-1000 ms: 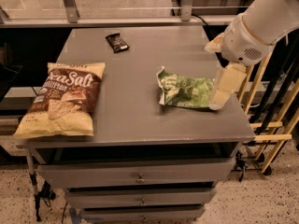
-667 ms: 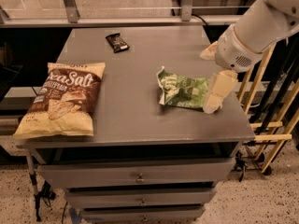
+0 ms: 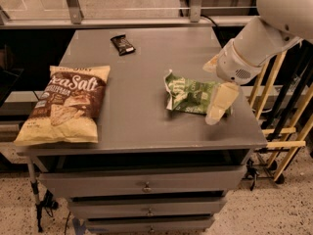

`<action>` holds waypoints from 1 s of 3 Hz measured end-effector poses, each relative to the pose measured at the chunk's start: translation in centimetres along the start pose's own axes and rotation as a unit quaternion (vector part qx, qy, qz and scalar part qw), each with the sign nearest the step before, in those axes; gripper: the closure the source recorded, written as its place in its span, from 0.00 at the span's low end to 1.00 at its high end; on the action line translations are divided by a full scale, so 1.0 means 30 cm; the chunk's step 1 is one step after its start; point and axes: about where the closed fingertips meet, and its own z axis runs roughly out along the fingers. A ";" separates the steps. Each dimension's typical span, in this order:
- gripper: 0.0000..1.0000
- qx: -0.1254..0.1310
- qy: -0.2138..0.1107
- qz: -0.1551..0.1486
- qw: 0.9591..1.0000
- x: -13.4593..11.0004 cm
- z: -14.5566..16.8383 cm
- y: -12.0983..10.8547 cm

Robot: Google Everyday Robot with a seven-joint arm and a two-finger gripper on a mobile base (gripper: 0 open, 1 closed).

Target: Move green jalapeno chip bag near brown chip bag

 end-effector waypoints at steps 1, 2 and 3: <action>0.00 -0.001 0.001 0.006 1.000 0.018 0.017 0.000; 0.14 -0.004 0.002 0.012 1.000 0.037 0.033 0.006; 0.39 -0.003 0.002 0.018 1.000 0.051 0.045 0.010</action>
Offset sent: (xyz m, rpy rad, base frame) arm -0.0022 -0.0134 -0.0230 0.0037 0.0292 -0.0392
